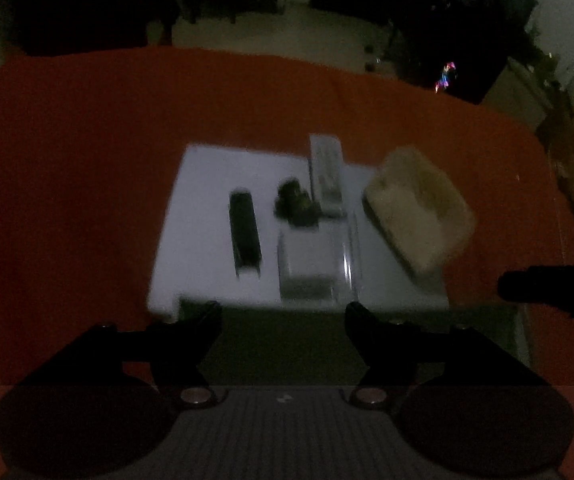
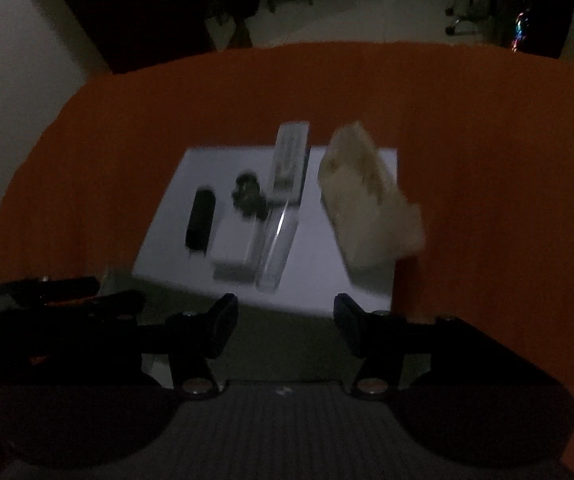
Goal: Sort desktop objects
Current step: 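Move both open tools back to the objects on the paper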
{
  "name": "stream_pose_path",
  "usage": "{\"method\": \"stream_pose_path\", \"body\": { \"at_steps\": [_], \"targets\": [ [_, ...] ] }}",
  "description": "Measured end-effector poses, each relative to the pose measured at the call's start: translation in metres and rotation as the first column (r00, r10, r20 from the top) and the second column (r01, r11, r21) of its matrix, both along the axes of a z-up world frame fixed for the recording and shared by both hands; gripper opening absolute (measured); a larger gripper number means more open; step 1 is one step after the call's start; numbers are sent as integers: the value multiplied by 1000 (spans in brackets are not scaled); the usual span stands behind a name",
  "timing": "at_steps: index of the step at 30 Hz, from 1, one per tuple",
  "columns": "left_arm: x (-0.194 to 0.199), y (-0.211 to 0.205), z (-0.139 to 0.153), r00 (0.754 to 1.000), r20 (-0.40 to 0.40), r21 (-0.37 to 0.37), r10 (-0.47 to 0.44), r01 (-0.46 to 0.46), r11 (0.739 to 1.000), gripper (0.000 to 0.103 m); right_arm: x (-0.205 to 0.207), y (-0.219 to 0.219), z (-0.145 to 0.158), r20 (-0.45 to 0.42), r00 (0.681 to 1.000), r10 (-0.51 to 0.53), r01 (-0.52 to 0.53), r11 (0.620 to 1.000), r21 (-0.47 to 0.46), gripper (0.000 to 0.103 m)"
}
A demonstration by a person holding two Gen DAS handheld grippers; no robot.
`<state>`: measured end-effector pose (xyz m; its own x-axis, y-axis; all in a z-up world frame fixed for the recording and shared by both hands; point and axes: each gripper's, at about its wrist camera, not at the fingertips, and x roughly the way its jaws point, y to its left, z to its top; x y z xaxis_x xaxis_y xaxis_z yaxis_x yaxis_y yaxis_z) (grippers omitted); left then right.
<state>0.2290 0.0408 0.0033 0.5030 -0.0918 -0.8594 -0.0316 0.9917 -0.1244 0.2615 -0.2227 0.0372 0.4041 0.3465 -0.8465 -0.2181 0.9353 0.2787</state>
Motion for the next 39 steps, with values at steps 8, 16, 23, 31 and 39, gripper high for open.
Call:
{"method": "stream_pose_path", "body": {
  "at_steps": [8,16,23,31,39],
  "targets": [
    [35,18,3,999,24,17,25,-25,1000,65,49,4,17,36,999,-35,34,999,26,56],
    [71,27,-15,1000,-6,15,11,-11,1000,64,83,25,0,8,1000,-22,22,1000,21,53],
    [94,28,-46,998,-63,43,-9,11,999,64,103,43,-36,-38,999,-11,10,1000,-28,53],
    [112,36,-83,991,-130,37,-26,31,999,64,114,68,-80,-91,996,21,-29,996,-80,53],
    [126,41,-104,989,-147,43,2,4,999,63,120,88,-121,-136,991,-9,-5,995,-104,45]
  ]
}}
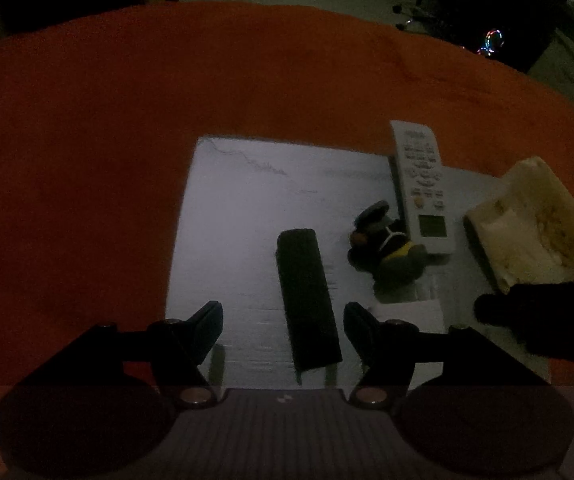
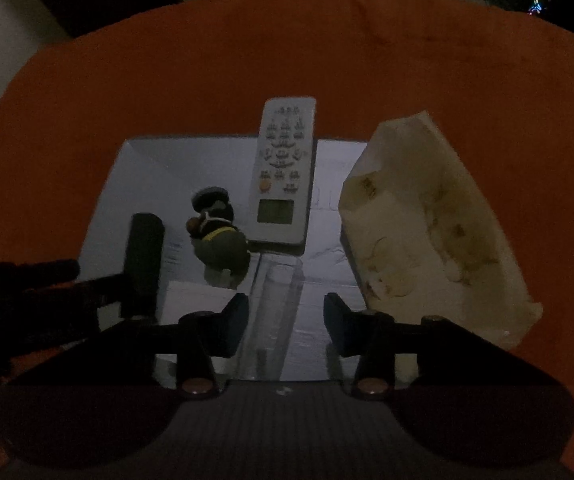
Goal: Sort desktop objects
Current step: 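Move both open tools back to the objects on the paper, then grasp the clear glass cup with the right tool while the left grasps the black cylinder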
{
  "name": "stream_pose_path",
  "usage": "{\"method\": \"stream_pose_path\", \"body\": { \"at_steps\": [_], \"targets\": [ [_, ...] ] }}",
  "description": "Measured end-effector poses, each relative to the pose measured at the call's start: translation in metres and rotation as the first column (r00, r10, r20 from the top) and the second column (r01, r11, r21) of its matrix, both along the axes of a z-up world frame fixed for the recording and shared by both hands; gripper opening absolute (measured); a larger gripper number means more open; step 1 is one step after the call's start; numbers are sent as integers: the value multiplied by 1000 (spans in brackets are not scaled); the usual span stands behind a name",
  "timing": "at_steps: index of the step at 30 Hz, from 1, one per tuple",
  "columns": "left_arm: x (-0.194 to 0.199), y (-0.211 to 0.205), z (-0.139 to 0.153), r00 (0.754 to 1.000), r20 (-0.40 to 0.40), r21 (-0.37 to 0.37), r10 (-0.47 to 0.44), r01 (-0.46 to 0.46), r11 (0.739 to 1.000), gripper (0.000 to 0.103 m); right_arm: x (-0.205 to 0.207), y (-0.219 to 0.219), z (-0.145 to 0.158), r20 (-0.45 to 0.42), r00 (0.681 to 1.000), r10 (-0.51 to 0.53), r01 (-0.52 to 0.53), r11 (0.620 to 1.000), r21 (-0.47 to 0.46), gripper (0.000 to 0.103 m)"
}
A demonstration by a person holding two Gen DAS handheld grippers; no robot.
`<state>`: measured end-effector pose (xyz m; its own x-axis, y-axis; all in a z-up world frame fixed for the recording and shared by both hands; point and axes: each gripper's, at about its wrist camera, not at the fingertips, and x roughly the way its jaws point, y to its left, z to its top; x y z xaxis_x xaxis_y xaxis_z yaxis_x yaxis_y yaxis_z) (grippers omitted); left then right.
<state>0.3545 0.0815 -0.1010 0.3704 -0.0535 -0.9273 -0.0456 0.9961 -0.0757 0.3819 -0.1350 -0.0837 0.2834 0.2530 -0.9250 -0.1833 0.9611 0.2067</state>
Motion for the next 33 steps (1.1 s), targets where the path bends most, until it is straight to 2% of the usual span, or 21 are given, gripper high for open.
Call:
{"method": "stream_pose_path", "body": {
  "at_steps": [7,10,12,14,16,17,20,27,31,33],
  "targets": [
    [2,-1,-12,1000,-25,6,5,-5,1000,62,-2,8,-17,-36,999,1,-1,1000,5,42],
    [1,-1,-15,1000,-22,-2,5,-5,1000,63,-5,12,-23,-51,999,5,-7,1000,-28,38],
    [1,-3,-15,1000,-14,-8,-9,9,1000,55,-7,13,-27,-59,998,9,-12,999,-44,33],
    [-1,-7,-14,1000,-3,-32,-29,29,999,35,-8,13,-32,-63,998,10,-13,999,-48,33],
    [-3,-12,-11,998,8,-39,-64,64,997,23,-9,12,-30,-56,998,7,-10,999,-50,32],
    [-3,-13,-10,997,11,-37,-74,74,997,22,-10,11,-29,-56,998,4,-7,998,-55,32],
    [-4,-11,-9,996,10,-42,-89,90,995,22,-10,6,-26,-59,998,4,-8,998,-58,32],
    [-1,5,-2,999,0,-86,-44,44,995,22,-14,-6,-20,-64,998,-7,2,997,-71,32],
    [3,0,-5,1000,10,-27,-28,28,999,45,-14,-7,-18,-65,998,-3,-3,997,-79,32],
    [5,-2,-9,1000,6,-10,-18,18,1000,45,-14,-6,-17,-63,998,0,-5,997,-80,32]
  ]
}}
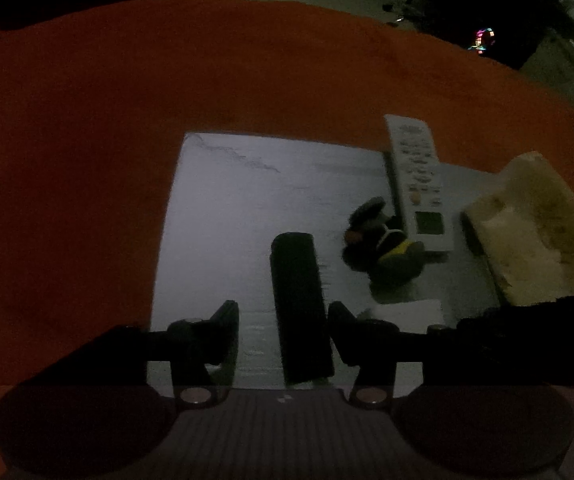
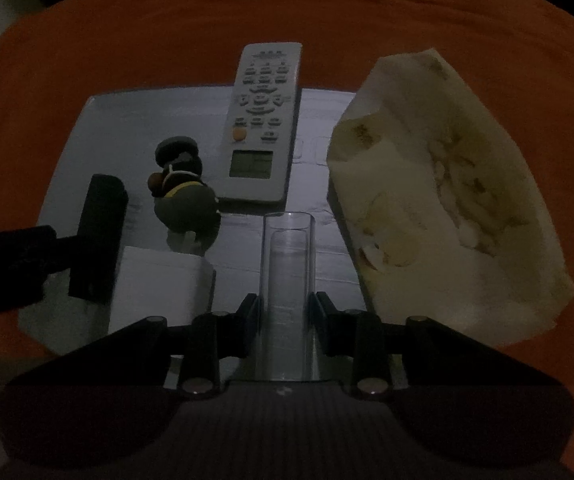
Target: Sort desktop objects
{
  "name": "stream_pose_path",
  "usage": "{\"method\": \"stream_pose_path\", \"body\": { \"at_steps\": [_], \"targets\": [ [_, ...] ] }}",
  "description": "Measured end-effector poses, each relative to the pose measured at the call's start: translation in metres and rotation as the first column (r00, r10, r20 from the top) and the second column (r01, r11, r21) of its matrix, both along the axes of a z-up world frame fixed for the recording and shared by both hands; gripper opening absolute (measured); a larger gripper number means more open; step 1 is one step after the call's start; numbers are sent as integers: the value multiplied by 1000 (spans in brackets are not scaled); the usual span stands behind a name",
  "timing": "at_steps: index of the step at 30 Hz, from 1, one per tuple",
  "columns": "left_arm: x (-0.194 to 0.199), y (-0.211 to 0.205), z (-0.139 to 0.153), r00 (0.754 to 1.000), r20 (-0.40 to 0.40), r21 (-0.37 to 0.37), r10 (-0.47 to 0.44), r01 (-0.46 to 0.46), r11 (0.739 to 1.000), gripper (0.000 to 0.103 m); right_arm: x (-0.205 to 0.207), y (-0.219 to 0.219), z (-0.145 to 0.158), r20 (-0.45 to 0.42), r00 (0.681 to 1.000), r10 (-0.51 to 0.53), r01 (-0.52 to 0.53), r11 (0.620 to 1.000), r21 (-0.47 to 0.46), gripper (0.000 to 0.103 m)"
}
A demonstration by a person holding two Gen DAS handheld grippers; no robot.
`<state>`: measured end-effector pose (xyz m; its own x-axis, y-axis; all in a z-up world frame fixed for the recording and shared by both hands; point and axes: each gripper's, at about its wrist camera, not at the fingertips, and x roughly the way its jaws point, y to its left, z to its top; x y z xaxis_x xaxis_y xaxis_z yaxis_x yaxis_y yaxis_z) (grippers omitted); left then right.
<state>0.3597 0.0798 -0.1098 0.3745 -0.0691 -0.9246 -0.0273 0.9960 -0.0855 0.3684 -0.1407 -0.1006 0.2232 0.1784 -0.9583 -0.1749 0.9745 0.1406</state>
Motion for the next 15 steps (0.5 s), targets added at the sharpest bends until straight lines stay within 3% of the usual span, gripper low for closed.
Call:
{"method": "stream_pose_path", "body": {
  "at_steps": [4,6,8,11,15],
  "targets": [
    [2,0,-6,1000,-19,-11,-8,8,1000,48,0,0,0,6,1000,4,-4,1000,-14,32],
    [-1,0,-9,1000,-28,-1,0,0,1000,45,-1,0,2,8,1000,3,-3,1000,-18,32],
    [-4,-3,-9,1000,-13,8,-15,15,1000,22,-3,2,4,16,1000,6,-5,1000,-27,32],
    [-9,-8,-6,1000,14,64,-26,25,998,21,-5,1,9,24,1000,3,-3,1000,-26,32],
    [-13,-5,-3,1000,26,39,-1,0,999,21,-7,-6,10,34,999,6,-5,1000,-20,32]
  ]
}}
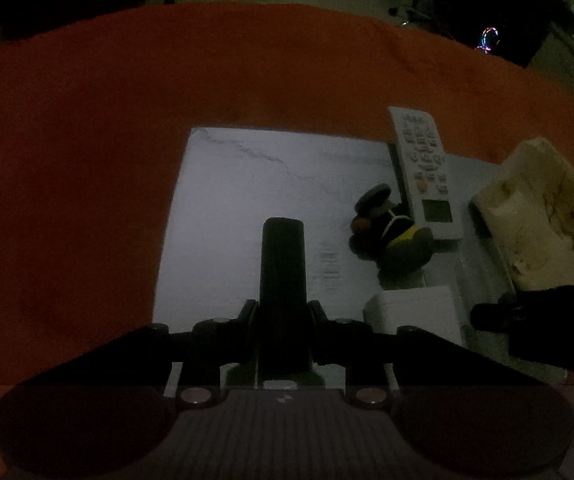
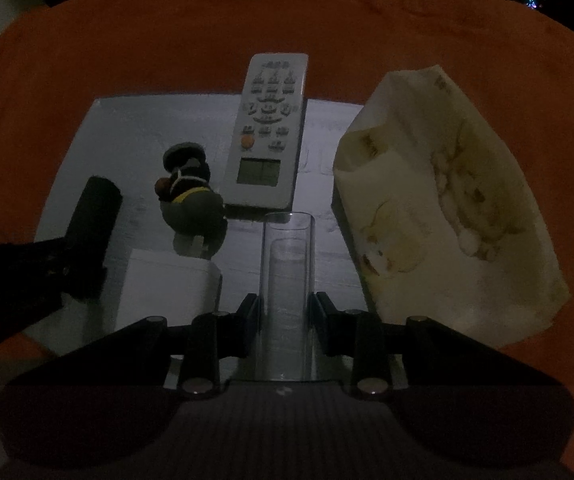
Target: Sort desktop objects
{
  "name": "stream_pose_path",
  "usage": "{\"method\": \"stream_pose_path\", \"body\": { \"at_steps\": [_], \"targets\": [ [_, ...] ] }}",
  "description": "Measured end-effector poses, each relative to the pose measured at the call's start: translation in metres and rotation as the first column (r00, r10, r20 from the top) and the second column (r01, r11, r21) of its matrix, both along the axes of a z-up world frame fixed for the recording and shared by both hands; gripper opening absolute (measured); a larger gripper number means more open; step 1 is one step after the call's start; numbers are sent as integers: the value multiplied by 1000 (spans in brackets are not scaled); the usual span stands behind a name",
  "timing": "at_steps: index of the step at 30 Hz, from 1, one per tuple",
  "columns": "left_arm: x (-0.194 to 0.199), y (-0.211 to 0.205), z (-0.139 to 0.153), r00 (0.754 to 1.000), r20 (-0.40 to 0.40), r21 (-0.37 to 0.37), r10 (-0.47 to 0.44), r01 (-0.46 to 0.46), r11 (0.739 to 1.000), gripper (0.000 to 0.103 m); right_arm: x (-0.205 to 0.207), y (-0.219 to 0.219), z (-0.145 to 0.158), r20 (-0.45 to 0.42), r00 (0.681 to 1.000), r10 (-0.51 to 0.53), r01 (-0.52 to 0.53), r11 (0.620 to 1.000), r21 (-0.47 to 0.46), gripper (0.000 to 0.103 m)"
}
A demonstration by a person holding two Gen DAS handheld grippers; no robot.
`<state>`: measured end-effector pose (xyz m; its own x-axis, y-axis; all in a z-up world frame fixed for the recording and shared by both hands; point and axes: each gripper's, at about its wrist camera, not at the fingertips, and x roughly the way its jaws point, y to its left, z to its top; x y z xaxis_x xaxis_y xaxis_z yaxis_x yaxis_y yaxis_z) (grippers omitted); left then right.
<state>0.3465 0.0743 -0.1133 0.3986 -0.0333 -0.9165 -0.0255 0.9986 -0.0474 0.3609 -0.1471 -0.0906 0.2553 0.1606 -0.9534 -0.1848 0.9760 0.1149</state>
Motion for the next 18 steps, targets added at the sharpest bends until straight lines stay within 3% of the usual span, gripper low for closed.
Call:
{"method": "stream_pose_path", "body": {
  "at_steps": [11,12,13,14,16,18],
  "targets": [
    [-4,-10,-3,998,-50,66,-36,40,997,23,4,1,-7,-15,1000,5,-5,1000,2,32],
    [-3,-10,-3,998,-51,59,-29,32,998,25,5,1,-7,-15,1000,5,-5,1000,3,33],
    [-2,-9,-3,998,-52,52,-22,25,998,34,5,0,-6,-13,1000,5,-5,1000,1,34],
    [-1,-8,-2,999,-52,47,-16,18,999,51,7,4,-8,-13,1000,1,-1,1000,0,34],
    [1,-8,-3,999,-49,54,-6,9,999,57,7,9,-15,-17,1000,-1,1,1000,4,36],
    [3,-6,-5,998,-62,55,-1,5,998,57,7,11,-18,-17,1000,-2,2,1000,5,40]
  ]
}}
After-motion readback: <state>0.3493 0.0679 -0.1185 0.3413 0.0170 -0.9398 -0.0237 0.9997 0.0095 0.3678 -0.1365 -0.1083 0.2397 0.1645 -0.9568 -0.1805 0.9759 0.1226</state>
